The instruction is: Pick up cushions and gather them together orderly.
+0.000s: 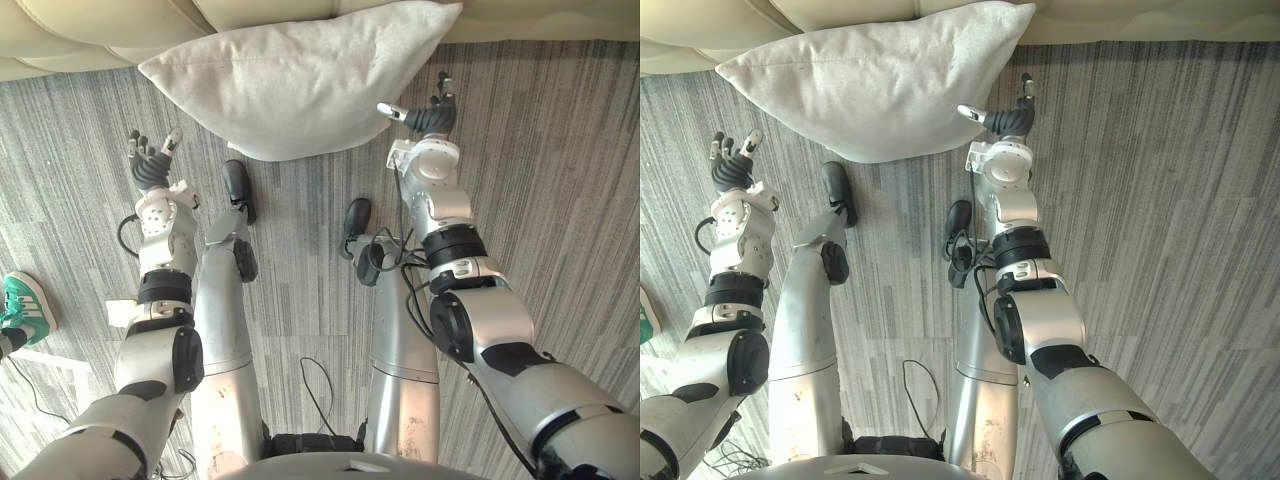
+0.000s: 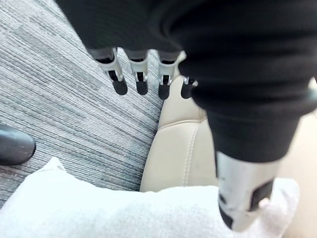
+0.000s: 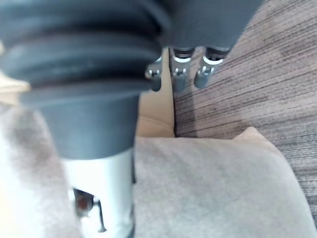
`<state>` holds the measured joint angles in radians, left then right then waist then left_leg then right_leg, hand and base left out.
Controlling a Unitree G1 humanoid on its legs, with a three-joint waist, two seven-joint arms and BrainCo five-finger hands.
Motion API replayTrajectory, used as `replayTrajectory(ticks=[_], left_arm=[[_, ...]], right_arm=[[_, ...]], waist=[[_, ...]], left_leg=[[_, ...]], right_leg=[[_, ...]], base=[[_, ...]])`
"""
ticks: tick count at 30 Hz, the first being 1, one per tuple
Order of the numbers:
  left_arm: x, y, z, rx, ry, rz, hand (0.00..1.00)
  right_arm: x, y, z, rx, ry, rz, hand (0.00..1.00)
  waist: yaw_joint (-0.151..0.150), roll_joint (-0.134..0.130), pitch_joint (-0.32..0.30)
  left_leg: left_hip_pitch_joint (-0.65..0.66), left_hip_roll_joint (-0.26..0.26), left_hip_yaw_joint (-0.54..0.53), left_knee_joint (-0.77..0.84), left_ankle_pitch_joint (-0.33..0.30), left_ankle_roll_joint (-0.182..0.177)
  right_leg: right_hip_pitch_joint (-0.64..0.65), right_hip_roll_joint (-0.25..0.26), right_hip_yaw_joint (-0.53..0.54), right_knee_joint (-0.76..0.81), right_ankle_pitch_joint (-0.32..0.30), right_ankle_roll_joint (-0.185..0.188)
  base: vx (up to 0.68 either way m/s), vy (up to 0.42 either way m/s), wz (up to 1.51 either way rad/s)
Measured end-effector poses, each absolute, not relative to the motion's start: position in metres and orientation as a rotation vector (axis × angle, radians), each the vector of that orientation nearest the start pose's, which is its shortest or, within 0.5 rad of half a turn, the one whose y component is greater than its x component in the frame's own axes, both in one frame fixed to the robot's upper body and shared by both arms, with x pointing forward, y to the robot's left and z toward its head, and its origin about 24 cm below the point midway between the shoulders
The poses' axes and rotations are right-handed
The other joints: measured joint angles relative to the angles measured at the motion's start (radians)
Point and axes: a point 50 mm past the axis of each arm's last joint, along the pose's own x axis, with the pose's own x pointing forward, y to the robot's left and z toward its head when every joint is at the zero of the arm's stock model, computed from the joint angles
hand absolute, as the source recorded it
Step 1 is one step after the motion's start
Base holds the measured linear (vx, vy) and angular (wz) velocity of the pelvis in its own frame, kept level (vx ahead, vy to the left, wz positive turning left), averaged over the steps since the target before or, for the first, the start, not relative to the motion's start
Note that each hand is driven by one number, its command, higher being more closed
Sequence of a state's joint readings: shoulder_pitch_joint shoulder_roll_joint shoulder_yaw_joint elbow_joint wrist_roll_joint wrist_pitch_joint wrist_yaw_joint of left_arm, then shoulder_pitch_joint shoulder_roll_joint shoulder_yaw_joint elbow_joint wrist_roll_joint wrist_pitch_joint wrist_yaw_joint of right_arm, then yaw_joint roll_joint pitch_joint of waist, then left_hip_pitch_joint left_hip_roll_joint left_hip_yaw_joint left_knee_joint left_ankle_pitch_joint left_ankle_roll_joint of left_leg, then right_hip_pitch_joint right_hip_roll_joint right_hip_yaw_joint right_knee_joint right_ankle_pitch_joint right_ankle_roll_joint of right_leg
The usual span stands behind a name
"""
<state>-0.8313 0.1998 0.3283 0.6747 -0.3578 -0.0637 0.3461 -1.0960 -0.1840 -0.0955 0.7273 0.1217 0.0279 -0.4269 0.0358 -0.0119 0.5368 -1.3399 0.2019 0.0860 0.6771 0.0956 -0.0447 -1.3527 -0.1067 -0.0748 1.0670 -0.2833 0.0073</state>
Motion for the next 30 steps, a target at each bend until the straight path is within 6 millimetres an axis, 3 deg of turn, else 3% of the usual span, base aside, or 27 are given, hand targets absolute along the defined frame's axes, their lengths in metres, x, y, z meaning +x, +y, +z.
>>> replayTrajectory(ticks=[1,11,14,24,30], left_arm=[[0.385,0.222,0.163,-0.391,-0.208,0.478,1.00],[0.393,0.185,0.238,-0.311,-0.414,0.364,1.00],[0.394,0.178,0.245,-0.308,-0.428,0.364,1.00],[0.390,0.185,0.253,-0.301,-0.464,0.401,1.00],[0.386,0.177,0.253,-0.277,-0.487,0.368,1.00]], right_arm=[[0.407,-0.148,0.248,0.044,-0.347,-0.323,1.00],[0.391,-0.108,0.291,0.130,-0.523,-0.257,1.00],[0.387,-0.103,0.293,0.156,-0.539,-0.258,1.00],[0.372,-0.112,0.288,0.201,-0.609,-0.279,1.00],[0.366,-0.111,0.273,0.221,-0.620,-0.258,1.00]], waist=[[-0.002,0.000,0.000],[-0.009,0.000,0.012],[-0.012,0.000,0.011],[-0.009,0.000,0.011],[-0.014,0.000,0.011]], left_leg=[[-0.008,0.000,0.001,0.000,0.006,0.004],[-0.076,-0.002,-0.005,0.016,0.008,0.000],[-0.076,-0.002,-0.008,-0.001,0.016,-0.006],[-0.071,-0.002,-0.024,-0.049,0.056,-0.031],[-0.038,0.002,-0.027,-0.056,0.059,-0.032]], right_leg=[[-0.008,0.000,0.000,0.001,0.000,0.000],[-0.073,0.002,-0.001,0.022,-0.005,0.006],[-0.078,0.002,-0.005,0.021,-0.005,0.005],[-0.079,0.007,-0.028,0.000,0.006,-0.015],[-0.048,0.010,-0.028,-0.010,0.013,-0.026]], base=[[0.00,0.000,0.00],[0.00,-0.015,0.02],[-0.02,-0.026,0.02],[-0.01,-0.043,0.04],[-0.02,-0.041,-0.04]])
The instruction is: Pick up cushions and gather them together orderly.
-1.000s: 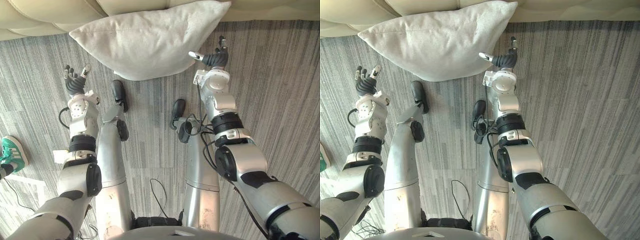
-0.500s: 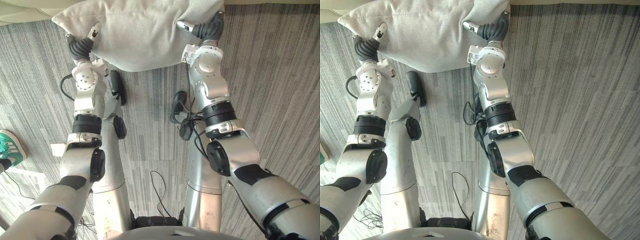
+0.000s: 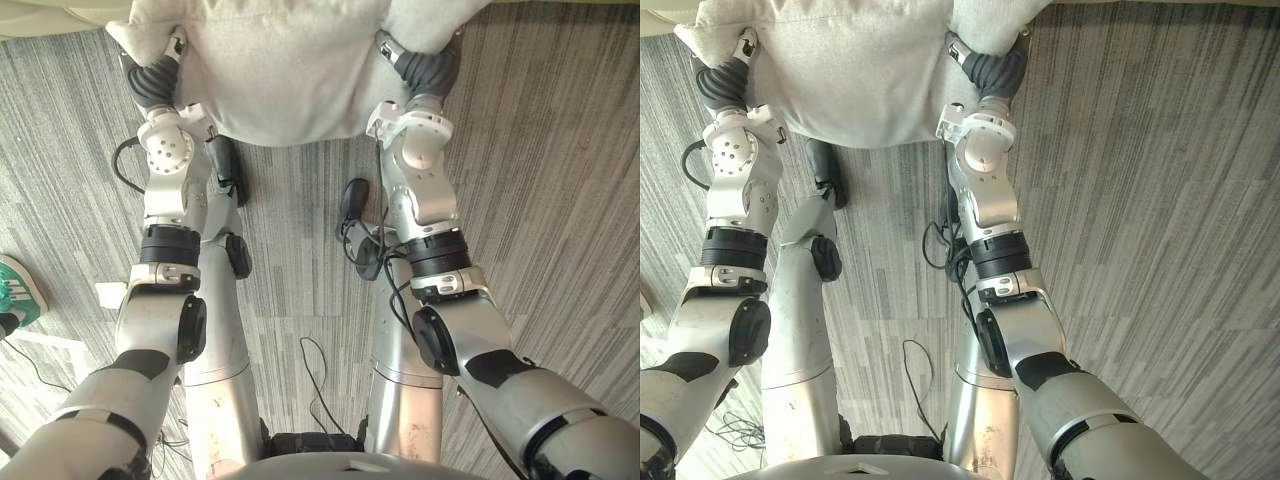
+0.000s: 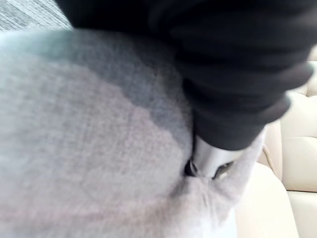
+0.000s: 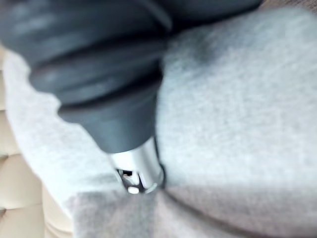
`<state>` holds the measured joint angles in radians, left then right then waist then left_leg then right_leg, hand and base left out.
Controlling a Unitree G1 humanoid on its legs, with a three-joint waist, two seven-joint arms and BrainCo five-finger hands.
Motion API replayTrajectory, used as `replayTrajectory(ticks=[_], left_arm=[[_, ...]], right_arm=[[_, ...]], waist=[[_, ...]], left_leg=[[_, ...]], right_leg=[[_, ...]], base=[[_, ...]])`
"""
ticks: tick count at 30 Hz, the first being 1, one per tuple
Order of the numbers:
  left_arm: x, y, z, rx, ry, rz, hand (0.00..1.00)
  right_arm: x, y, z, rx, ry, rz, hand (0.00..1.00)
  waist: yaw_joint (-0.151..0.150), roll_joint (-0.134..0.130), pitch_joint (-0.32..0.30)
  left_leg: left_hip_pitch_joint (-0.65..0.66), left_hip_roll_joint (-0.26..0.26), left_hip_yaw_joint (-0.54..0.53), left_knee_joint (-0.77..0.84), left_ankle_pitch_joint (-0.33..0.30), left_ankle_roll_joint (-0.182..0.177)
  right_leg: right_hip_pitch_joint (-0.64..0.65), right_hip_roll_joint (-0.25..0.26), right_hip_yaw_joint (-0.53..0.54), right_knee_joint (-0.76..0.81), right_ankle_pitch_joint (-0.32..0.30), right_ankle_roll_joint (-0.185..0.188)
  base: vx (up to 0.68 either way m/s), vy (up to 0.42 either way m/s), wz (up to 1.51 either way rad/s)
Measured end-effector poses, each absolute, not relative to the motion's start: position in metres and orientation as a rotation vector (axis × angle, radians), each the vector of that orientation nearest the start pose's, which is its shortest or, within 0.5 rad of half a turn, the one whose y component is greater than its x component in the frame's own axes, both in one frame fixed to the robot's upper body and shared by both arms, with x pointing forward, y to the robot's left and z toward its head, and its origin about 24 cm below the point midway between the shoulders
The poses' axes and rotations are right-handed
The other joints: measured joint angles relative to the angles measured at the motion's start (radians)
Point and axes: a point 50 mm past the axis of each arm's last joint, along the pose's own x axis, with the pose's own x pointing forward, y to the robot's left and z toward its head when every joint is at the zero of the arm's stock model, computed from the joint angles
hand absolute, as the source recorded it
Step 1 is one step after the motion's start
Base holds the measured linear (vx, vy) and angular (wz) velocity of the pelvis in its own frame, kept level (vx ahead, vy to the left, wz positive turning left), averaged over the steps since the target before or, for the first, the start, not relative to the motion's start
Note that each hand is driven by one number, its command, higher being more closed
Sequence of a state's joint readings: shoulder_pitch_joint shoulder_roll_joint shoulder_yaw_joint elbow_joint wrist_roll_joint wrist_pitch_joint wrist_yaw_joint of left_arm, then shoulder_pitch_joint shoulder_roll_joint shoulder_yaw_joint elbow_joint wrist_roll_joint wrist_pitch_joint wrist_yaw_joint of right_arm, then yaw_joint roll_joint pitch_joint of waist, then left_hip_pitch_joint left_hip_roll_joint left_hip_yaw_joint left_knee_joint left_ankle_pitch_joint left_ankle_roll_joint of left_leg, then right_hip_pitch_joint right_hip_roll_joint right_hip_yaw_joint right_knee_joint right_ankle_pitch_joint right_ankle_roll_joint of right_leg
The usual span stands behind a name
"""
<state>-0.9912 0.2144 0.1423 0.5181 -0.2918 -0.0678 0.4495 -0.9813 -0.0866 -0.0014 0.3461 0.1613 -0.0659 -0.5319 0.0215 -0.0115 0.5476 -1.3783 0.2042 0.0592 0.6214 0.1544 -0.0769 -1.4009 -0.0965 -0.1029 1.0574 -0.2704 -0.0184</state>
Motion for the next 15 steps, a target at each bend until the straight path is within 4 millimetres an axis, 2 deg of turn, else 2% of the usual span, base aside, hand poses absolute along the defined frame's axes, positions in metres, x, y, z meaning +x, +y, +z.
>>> replayTrajectory(ticks=[7,10,11,13,15], left_arm=[[0.372,0.178,0.239,-0.293,-0.510,0.367,1.00],[0.362,0.179,0.225,-0.304,-0.508,0.384,1.00],[0.354,0.178,0.212,-0.291,-0.505,0.391,1.00],[0.346,0.175,0.200,-0.281,-0.493,0.385,1.00],[0.328,0.167,0.170,-0.253,-0.456,0.373,1.00]], right_arm=[[0.356,-0.105,0.243,0.238,-0.583,-0.217,1.00],[0.347,-0.105,0.226,0.230,-0.567,-0.203,1.00],[0.339,-0.106,0.213,0.230,-0.557,-0.191,1.00],[0.330,-0.110,0.200,0.237,-0.542,-0.184,1.00],[0.313,-0.118,0.169,0.233,-0.490,-0.190,1.00]], waist=[[-0.016,-0.001,-0.001],[-0.020,-0.001,-0.002],[-0.022,-0.001,-0.002],[-0.020,-0.001,-0.002],[-0.021,0.000,-0.040]], left_leg=[[0.111,0.011,0.012,-0.088,0.028,0.002],[0.191,0.013,0.012,-0.125,0.036,-0.006],[0.261,0.015,0.013,-0.156,0.039,-0.010],[0.331,0.017,0.018,-0.175,0.038,-0.011],[0.434,0.017,0.021,-0.214,0.024,-0.021]], right_leg=[[0.096,0.017,-0.009,-0.067,0.023,-0.015],[0.172,0.020,-0.017,-0.092,0.024,-0.017],[0.239,0.026,-0.021,-0.118,0.024,-0.017],[0.310,0.025,-0.027,-0.140,0.023,-0.018],[0.424,0.024,-0.042,-0.190,0.009,-0.010]], base=[[-0.01,-0.052,-0.06],[0.02,-0.088,0.00],[0.02,-0.076,-0.02],[0.04,-0.084,-0.03],[0.06,-0.076,0.03]])
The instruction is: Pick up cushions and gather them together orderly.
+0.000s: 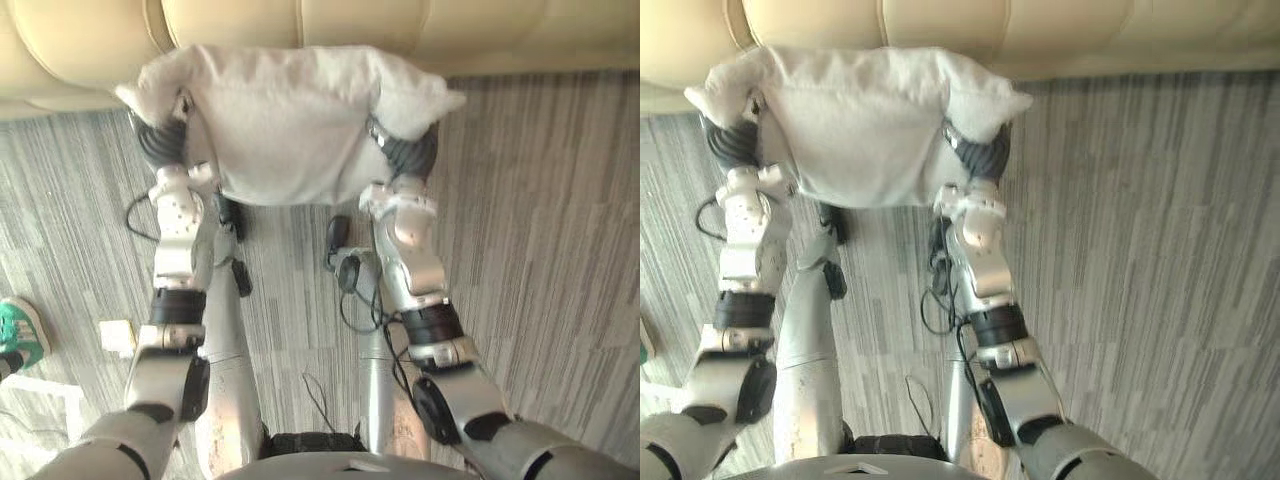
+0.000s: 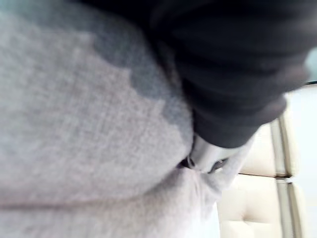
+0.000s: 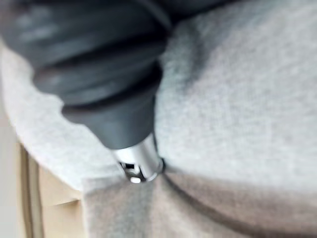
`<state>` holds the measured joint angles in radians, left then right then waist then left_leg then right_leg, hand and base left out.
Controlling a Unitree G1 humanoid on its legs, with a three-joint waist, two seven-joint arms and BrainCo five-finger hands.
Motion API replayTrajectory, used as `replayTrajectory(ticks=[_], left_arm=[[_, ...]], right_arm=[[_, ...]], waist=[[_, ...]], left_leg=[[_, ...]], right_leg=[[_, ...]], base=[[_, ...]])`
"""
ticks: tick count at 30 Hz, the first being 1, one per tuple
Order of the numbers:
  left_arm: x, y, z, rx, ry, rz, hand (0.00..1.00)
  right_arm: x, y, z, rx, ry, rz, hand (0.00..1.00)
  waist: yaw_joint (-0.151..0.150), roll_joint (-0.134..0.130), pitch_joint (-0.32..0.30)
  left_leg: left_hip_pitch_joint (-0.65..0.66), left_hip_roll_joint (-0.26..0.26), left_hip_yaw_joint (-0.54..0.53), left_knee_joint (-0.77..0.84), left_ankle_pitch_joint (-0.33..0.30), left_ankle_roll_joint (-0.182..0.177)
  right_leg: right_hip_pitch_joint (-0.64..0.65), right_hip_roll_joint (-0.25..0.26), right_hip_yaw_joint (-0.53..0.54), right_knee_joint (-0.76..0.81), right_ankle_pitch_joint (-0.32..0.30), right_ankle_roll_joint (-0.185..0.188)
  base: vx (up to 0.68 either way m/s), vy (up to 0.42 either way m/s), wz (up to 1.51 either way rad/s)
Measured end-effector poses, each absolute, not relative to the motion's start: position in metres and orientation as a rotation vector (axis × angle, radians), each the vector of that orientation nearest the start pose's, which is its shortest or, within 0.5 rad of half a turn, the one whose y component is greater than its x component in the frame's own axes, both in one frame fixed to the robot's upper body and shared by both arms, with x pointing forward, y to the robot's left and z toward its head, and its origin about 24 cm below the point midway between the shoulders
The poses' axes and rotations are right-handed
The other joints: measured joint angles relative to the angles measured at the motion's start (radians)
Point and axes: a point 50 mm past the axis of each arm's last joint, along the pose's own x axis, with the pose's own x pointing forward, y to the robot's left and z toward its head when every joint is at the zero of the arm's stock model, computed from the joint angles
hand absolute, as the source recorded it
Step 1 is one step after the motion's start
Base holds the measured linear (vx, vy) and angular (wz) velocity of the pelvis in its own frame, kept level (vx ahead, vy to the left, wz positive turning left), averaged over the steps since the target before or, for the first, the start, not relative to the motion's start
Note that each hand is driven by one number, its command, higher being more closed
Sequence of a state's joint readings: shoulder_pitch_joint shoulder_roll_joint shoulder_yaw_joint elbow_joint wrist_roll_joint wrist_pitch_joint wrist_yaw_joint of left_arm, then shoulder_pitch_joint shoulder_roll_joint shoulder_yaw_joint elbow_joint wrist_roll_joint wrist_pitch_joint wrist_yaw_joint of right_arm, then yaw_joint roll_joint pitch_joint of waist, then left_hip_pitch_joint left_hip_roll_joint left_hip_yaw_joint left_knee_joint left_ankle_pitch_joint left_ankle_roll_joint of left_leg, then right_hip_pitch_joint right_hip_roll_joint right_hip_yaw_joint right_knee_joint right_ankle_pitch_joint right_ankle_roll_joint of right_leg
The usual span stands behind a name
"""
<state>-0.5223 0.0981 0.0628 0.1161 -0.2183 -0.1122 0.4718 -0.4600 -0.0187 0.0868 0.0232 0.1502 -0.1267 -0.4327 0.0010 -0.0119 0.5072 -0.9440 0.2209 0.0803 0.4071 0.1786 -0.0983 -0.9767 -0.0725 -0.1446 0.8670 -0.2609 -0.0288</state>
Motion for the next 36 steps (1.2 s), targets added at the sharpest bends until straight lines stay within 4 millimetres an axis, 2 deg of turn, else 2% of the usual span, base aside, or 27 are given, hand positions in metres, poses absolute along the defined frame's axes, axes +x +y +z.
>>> replayTrajectory(ticks=[1,2,3,4,6,9,10,13,15,17,19,21,26,32,35,36], left_arm=[[0.320,0.163,0.157,-0.249,-0.434,0.364,1.00],[0.318,0.162,0.153,-0.247,-0.426,0.360,1.00],[0.309,0.160,0.141,-0.248,-0.395,0.354,1.00],[0.300,0.158,0.124,-0.252,-0.346,0.350,1.00],[0.285,0.159,0.105,-0.255,-0.290,0.350,1.00],[0.266,0.160,0.088,-0.242,-0.244,0.338,1.00],[0.255,0.164,0.080,-0.213,-0.223,0.344,1.00],[0.238,0.168,0.067,-0.179,-0.185,0.337,1.00],[0.233,0.170,0.062,-0.175,-0.165,0.331,1.00],[0.227,0.168,0.056,-0.174,-0.136,0.299,1.00],[0.223,0.166,0.053,-0.171,-0.124,0.273,1.00],[0.217,0.168,0.047,-0.161,-0.100,0.261,1.00],[0.213,0.168,0.043,-0.156,-0.080,0.245,1.00],[0.214,0.169,0.034,-0.135,-0.041,0.222,1.00],[0.214,0.171,0.028,-0.122,-0.014,0.221,1.00],[0.214,0.172,0.026,-0.115,-0.005,0.222,1.00]], right_arm=[[0.303,-0.122,0.156,0.229,-0.464,-0.190,1.00],[0.300,-0.124,0.152,0.228,-0.457,-0.192,1.00],[0.290,-0.127,0.140,0.224,-0.432,-0.188,1.00],[0.280,-0.130,0.127,0.217,-0.398,-0.185,1.00],[0.268,-0.132,0.110,0.201,-0.343,-0.163,1.00],[0.249,-0.136,0.090,0.185,-0.273,-0.144,1.00],[0.238,-0.136,0.082,0.175,-0.242,-0.122,1.00],[0.221,-0.140,0.072,0.151,-0.202,-0.088,1.00],[0.219,-0.142,0.070,0.143,-0.191,-0.078,1.00],[0.215,-0.148,0.066,0.125,-0.174,-0.087,1.00],[0.212,-0.152,0.068,0.112,-0.177,-0.094,1.00],[0.211,-0.150,0.067,0.097,-0.174,-0.091,1.00],[0.211,-0.148,0.066,0.094,-0.164,-0.105,1.00],[0.213,-0.147,0.064,0.084,-0.152,-0.099,1.00],[0.220,-0.145,0.062,0.081,-0.146,-0.087,1.00],[0.224,-0.144,0.058,0.076,-0.127,-0.080,1.00]], waist=[[0.001,-0.002,-0.009],[0.002,-0.002,-0.011],[0.004,-0.001,-0.023],[0.004,-0.002,-0.051],[0.006,-0.001,-0.086],[0.030,-0.001,-0.136],[0.036,-0.001,-0.164],[0.043,0.008,-0.214],[0.045,0.011,-0.240],[0.039,0.015,-0.285],[0.040,0.020,-0.320],[0.048,0.010,-0.358],[0.055,0.002,-0.371],[0.051,-0.048,-0.411],[0.046,-0.055,-0.414],[0.044,-0.055,-0.414]], left_leg=[[0.056,-0.001,0.000,-0.017,-0.004,0.002],[0.074,-0.003,0.001,-0.021,-0.006,0.002],[0.126,-0.009,0.002,-0.035,-0.010,0.004],[0.175,-0.023,0.003,-0.055,-0.015,0.003],[0.248,-0.036,0.003,-0.085,-0.017,0.006],[0.335,-0.045,0.000,-0.118,-0.028,0.004],[0.384,-0.054,-0.002,-0.132,-0.036,0.006],[0.447,-0.063,0.001,-0.130,-0.062,0.017],[0.470,-0.060,0.021,-0.137,-0.076,0.027],[0.536,-0.051,0.091,-0.216,-0.073,0.031],[0.571,-0.052,0.125,-0.267,-0.032,0.052],[0.601,-0.058,0.159,-0.297,-0.014,0.064],[0.656,-0.064,0.234,-0.311,-0.039,0.074],[0.666,-0.080,0.294,-0.327,-0.068,0.082],[0.666,-0.098,0.299,-0.326,-0.088,0.082],[0.666,-0.108,0.294,-0.320,-0.104,0.091]], right_leg=[[0.063,0.000,-0.006,-0.025,-0.003,0.003],[0.083,0.000,-0.007,-0.031,-0.005,0.004],[0.140,-0.005,-0.010,-0.048,-0.010,0.011],[0.189,-0.014,-0.010,-0.063,-0.018,0.018],[0.270,-0.027,-0.022,-0.094,-0.024,0.026],[0.374,-0.029,-0.035,-0.140,-0.030,0.033],[0.436,-0.035,-0.047,-0.162,-0.041,0.039],[0.547,-0.055,-0.085,-0.197,-0.059,0.049],[0.590,-0.063,-0.105,-0.223,-0.060,0.050],[0.675,-0.078,-0.153,-0.304,-0.037,0.062],[0.715,-0.081,-0.170,-0.350,-0.027,0.072],[0.747,-0.080,-0.156,-0.410,-0.006,0.091],[0.800,-0.077,-0.094,-0.524,0.053,0.120],[0.803,-0.074,-0.018,-0.641,0.131,0.143],[0.799,-0.088,-0.001,-0.644,0.138,0.148],[0.796,-0.098,0.000,-0.631,0.140,0.152]], base=[[0.07,-0.035,0.09],[0.08,-0.018,0.13],[0.09,0.001,0.18],[0.14,0.017,0.22],[0.15,0.035,0.22],[0.17,0.027,0.21],[0.15,0.012,0.28],[0.16,0.028,0.43],[0.12,0.019,0.39],[0.18,0.040,0.59],[0.18,0.049,0.31],[0.17,0.069,-0.12],[0.11,0.086,-0.40],[0.07,0.080,-0.36],[0.03,0.086,-0.04],[0.02,0.080,0.01]])
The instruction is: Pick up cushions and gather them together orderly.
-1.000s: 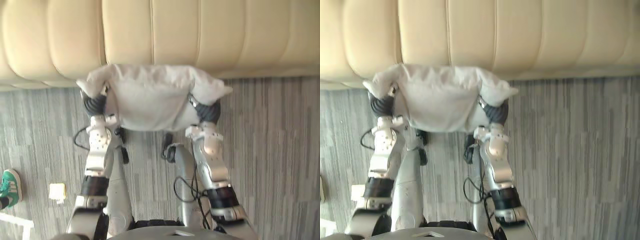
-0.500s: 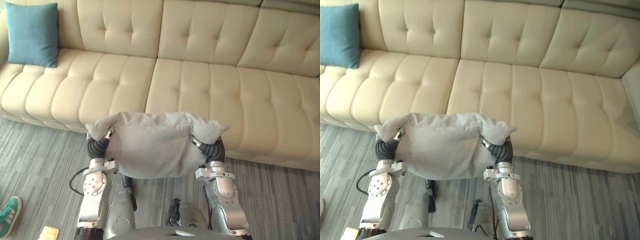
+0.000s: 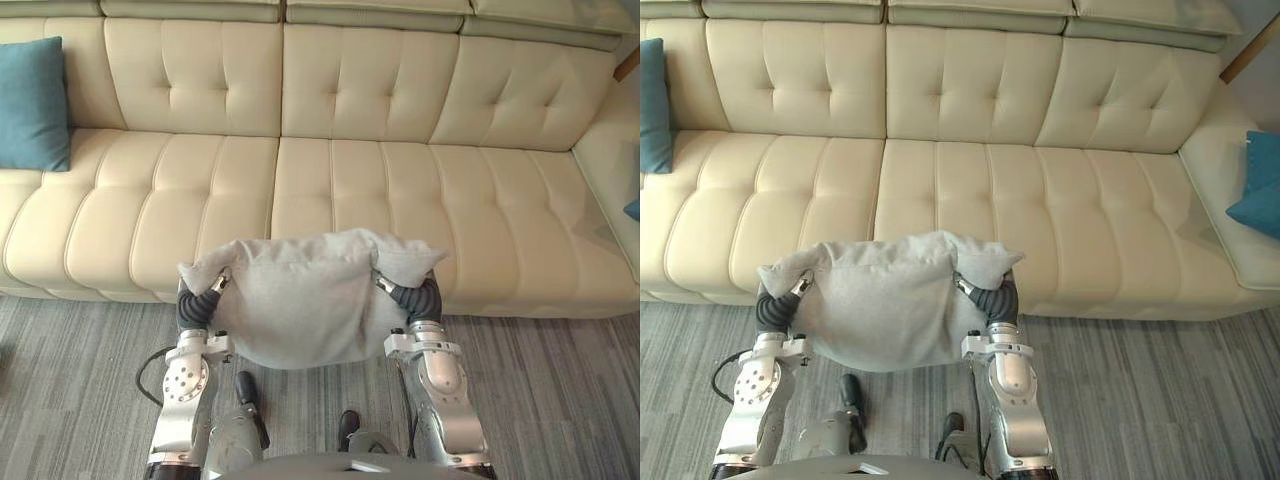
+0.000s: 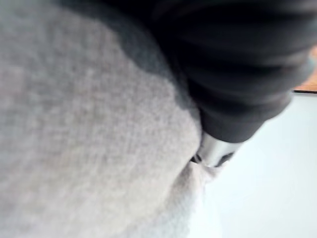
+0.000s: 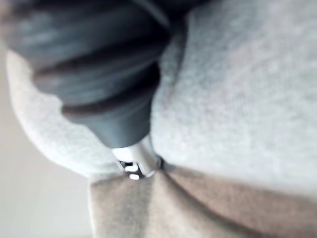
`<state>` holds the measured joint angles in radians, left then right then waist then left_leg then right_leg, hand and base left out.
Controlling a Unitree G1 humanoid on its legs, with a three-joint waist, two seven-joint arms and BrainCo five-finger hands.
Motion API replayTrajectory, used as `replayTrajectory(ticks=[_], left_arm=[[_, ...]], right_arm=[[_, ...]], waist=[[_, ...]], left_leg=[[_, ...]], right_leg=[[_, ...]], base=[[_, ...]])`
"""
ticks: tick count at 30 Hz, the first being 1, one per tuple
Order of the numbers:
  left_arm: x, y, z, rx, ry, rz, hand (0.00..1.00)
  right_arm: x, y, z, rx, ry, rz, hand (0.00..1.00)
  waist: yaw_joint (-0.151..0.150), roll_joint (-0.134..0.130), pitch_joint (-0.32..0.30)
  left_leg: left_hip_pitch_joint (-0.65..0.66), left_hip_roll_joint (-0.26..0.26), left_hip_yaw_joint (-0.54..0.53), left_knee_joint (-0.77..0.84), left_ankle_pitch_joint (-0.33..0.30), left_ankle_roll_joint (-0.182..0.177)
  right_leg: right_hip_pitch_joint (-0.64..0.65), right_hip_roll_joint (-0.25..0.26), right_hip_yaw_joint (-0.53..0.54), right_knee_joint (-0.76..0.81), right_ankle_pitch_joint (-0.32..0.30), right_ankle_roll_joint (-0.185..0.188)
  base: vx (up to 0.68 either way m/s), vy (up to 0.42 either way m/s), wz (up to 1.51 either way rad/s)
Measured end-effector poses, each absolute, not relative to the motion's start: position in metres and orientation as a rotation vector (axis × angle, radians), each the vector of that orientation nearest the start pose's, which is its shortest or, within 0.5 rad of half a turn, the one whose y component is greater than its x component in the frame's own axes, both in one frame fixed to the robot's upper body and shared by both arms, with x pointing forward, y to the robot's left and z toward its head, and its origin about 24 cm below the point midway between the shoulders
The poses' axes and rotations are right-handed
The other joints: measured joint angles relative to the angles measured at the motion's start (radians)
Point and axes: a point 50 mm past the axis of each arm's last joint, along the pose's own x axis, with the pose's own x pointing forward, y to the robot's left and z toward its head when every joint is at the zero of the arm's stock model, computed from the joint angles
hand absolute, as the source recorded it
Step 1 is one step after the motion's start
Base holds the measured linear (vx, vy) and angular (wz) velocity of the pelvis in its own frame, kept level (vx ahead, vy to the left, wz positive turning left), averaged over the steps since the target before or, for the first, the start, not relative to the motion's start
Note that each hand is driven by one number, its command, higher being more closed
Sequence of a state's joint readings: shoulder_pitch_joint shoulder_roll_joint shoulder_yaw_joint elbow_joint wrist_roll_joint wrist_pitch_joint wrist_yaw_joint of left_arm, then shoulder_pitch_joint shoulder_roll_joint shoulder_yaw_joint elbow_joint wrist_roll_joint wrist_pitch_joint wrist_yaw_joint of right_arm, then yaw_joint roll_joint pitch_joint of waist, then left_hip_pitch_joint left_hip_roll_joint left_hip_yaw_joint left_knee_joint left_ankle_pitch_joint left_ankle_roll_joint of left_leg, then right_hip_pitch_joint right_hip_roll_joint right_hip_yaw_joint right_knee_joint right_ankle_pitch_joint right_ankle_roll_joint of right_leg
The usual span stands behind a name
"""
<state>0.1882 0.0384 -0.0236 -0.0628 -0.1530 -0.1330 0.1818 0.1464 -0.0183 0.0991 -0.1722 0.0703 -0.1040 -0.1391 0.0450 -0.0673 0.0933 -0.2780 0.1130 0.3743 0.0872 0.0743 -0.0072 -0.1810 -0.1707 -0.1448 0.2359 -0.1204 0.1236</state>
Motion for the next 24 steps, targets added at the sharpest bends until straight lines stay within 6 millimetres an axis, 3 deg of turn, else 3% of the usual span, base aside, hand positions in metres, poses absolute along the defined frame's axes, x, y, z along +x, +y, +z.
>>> replayTrajectory(ticks=[3,6,7,8,9,10,11,12,13,14,15,17,21,22,23,24], left_arm=[[0.214,0.173,0.026,-0.113,-0.002,0.224,1.00],[0.213,0.174,0.025,-0.104,0.005,0.224,1.00],[0.213,0.175,0.025,-0.101,0.005,0.224,1.00],[0.214,0.175,0.026,-0.096,-0.002,0.221,1.00],[0.217,0.178,0.031,-0.082,-0.025,0.218,1.00],[0.221,0.177,0.036,-0.085,-0.047,0.216,1.00],[0.228,0.173,0.040,-0.104,-0.065,0.210,1.00],[0.230,0.171,0.038,-0.108,-0.047,0.204,1.00],[0.230,0.166,0.037,-0.105,-0.040,0.179,1.00],[0.230,0.162,0.040,-0.106,-0.051,0.158,1.00],[0.230,0.158,0.041,-0.105,-0.058,0.140,1.00],[0.228,0.155,0.038,-0.107,-0.045,0.129,1.00],[0.220,0.149,0.036,-0.138,-0.031,0.132,1.00],[0.217,0.149,0.037,-0.147,-0.037,0.136,1.00],[0.217,0.150,0.037,-0.146,-0.042,0.137,1.00],[0.216,0.149,0.038,-0.156,-0.047,0.140,1.00]], right_arm=[[0.227,-0.143,0.045,0.066,-0.074,-0.068,1.00],[0.226,-0.141,0.039,0.065,-0.045,-0.056,1.00],[0.227,-0.142,0.039,0.060,-0.048,-0.047,1.00],[0.227,-0.141,0.040,0.064,-0.054,-0.046,1.00],[0.229,-0.137,0.042,0.091,-0.062,-0.049,1.00],[0.226,-0.140,0.047,0.091,-0.084,-0.059,1.00],[0.227,-0.142,0.054,0.084,-0.124,-0.057,1.00],[0.227,-0.144,0.052,0.076,-0.105,-0.060,1.00],[0.222,-0.151,0.047,0.063,-0.082,-0.083,1.00],[0.219,-0.154,0.046,0.060,-0.077,-0.093,1.00],[0.217,-0.157,0.044,0.047,-0.071,-0.093,1.00],[0.211,-0.159,0.037,0.046,-0.037,-0.099,1.00],[0.204,-0.162,0.040,0.040,-0.042,-0.103,1.00],[0.200,-0.164,0.048,0.026,-0.072,-0.093,1.00],[0.198,-0.163,0.051,0.026,-0.083,-0.090,1.00],[0.196,-0.164,0.055,0.017,-0.099,-0.083,1.00]], waist=[[-0.004,-0.001,0.001],[-0.016,-0.013,0.024],[-0.020,0.009,0.036],[-0.029,0.010,0.037],[-0.049,-0.058,0.037],[-0.057,-0.073,0.063],[-0.042,-0.065,0.102],[-0.051,-0.059,0.107],[-0.070,-0.033,0.100],[-0.075,-0.024,0.099],[-0.075,-0.009,0.099],[-0.079,0.028,0.084],[-0.081,0.045,0.074],[-0.085,0.045,0.068],[-0.084,0.040,0.056],[-0.080,0.055,0.042]], left_leg=[[0.002,-0.009,-0.026,0.003,-0.014,0.003],[0.051,-0.024,-0.070,-0.014,-0.024,0.016],[0.070,-0.018,-0.103,-0.053,-0.029,0.024],[0.073,-0.018,-0.133,-0.090,-0.037,0.031],[0.057,-0.074,-0.128,-0.036,-0.082,0.055],[0.005,-0.083,-0.099,0.232,-0.143,0.108],[0.025,-0.087,-0.113,0.338,-0.319,0.064],[0.029,-0.090,-0.125,0.354,-0.341,0.065],[0.030,-0.099,-0.154,0.324,-0.341,0.065],[0.031,-0.104,-0.166,0.306,-0.338,0.060],[0.028,-0.103,-0.185,0.300,-0.332,0.049],[0.013,-0.076,-0.241,0.325,-0.353,0.005],[0.067,-0.027,-0.239,0.322,-0.344,-0.015],[0.086,-0.019,-0.229,0.364,-0.346,-0.018],[0.079,-0.012,-0.220,0.410,-0.360,-0.032],[0.041,0.021,-0.193,0.534,-0.379,-0.054]], right_leg=[[-0.082,-0.016,0.013,0.181,0.015,0.004],[-0.163,-0.034,0.032,0.428,0.120,-0.038],[-0.200,-0.015,0.035,0.469,0.118,-0.056],[-0.205,0.022,0.029,0.429,0.052,-0.048],[-0.212,0.010,0.023,0.332,-0.008,-0.044],[-0.216,-0.004,0.016,0.312,-0.053,-0.030],[-0.218,0.014,0.018,0.307,-0.113,-0.046],[-0.232,0.043,0.039,0.303,-0.095,-0.083],[-0.234,0.057,0.018,0.255,-0.087,-0.082],[-0.233,0.058,0.018,0.235,-0.072,-0.088],[-0.223,0.067,0.009,0.218,-0.053,-0.115],[-0.192,0.075,-0.072,0.206,-0.043,-0.134],[-0.136,0.101,-0.119,0.238,-0.058,-0.157],[-0.168,0.104,-0.119,0.331,-0.100,-0.184],[-0.151,0.107,-0.095,0.257,-0.090,-0.164],[-0.117,0.128,-0.091,0.184,-0.084,-0.163]], base=[[0.02,0.089,0.08],[0.04,0.076,0.37],[0.03,0.023,0.40],[0.05,0.022,0.68],[0.10,0.068,0.77],[0.06,0.079,0.59],[0.01,0.015,0.41],[-0.02,-0.059,0.50],[0.08,-0.089,0.71],[0.19,-0.084,0.76],[0.27,-0.126,0.56],[0.33,-0.148,0.53],[0.39,-0.138,0.26],[0.19,-0.038,0.02],[0.22,-0.082,-0.11],[0.26,-0.046,-0.34]])
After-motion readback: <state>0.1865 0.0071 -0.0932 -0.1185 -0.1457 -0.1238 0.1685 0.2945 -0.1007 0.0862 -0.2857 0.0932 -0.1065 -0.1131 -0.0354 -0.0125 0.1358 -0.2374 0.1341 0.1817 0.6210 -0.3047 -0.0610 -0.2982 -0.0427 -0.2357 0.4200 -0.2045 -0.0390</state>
